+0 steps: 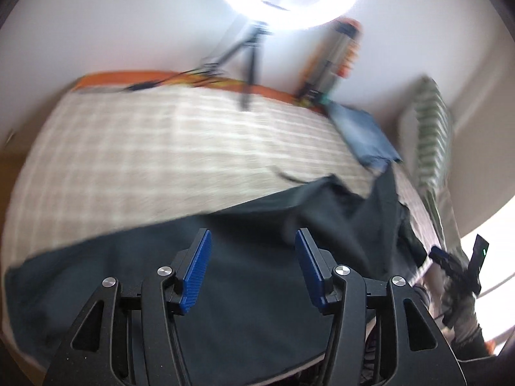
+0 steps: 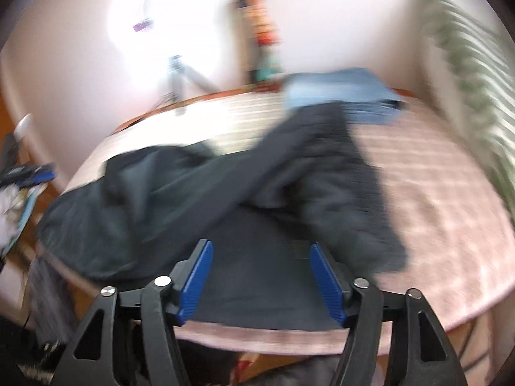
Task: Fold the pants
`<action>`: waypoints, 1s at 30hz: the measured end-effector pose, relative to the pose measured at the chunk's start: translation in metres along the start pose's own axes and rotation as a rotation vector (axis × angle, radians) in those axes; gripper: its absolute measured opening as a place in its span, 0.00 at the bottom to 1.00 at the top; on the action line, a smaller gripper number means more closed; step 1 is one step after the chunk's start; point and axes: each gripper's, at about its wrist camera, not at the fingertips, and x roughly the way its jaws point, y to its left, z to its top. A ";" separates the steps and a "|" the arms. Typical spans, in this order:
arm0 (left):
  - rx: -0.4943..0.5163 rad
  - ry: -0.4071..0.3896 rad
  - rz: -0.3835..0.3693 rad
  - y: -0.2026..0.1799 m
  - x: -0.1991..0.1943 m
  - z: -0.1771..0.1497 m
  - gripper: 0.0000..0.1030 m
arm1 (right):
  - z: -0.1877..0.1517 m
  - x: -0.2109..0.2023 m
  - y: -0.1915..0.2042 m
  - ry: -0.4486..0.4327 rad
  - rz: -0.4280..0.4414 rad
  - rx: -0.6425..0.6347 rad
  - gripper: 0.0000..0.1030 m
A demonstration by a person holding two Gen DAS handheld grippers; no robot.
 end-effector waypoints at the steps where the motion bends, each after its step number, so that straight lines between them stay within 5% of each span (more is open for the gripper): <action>1: 0.034 0.008 -0.021 -0.018 0.010 0.009 0.55 | 0.001 -0.001 -0.017 0.001 -0.029 0.055 0.67; 5: 0.117 0.040 -0.084 -0.076 0.042 0.032 0.68 | 0.000 0.000 -0.069 0.013 -0.029 0.243 0.69; 17: 0.215 0.235 -0.279 -0.230 0.170 0.077 0.69 | -0.021 0.040 -0.138 0.119 0.229 0.609 0.68; 22: 0.261 0.310 -0.245 -0.281 0.225 0.084 0.70 | -0.022 0.057 -0.143 0.127 0.305 0.676 0.65; 30: 0.302 0.376 -0.033 -0.315 0.309 0.093 0.70 | -0.017 0.071 -0.148 0.129 0.362 0.704 0.63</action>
